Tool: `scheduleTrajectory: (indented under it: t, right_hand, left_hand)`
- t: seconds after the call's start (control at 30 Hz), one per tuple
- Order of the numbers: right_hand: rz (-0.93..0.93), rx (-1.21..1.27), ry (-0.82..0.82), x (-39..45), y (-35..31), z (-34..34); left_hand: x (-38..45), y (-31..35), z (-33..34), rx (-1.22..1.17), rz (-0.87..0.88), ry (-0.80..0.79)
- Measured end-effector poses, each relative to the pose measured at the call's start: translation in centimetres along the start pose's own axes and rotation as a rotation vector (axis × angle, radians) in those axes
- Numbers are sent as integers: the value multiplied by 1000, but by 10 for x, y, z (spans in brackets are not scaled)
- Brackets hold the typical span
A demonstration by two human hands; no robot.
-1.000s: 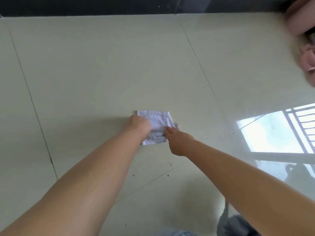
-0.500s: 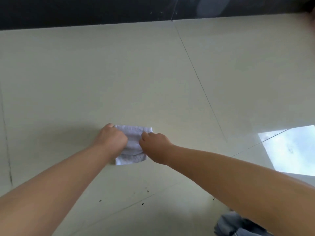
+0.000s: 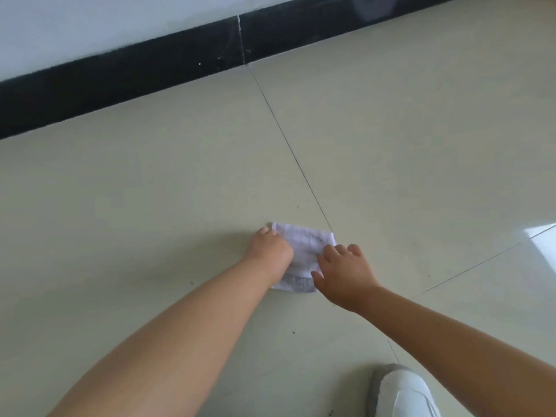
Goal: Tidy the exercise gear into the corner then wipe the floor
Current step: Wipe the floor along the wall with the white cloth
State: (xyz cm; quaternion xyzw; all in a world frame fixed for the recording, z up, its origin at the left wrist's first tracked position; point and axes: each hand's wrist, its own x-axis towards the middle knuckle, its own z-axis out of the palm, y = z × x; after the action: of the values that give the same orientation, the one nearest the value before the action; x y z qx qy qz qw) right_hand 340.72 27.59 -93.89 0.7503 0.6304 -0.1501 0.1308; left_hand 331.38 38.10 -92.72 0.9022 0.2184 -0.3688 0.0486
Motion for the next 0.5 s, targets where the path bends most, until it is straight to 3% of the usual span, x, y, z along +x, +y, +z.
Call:
scheduleTrajectory:
  t: [0.23,0.37,0.5]
  right_hand:
    - [138,136,61,-7,62,32]
    - [156,230,93,28,64,13]
    - [116,362,0,71,44,-15]
  left_hand:
    - [27,48,-15,-5,-12,33]
    - [42,35,-25,12,-87,64]
    - [51,-4,-34,108,-199,36]
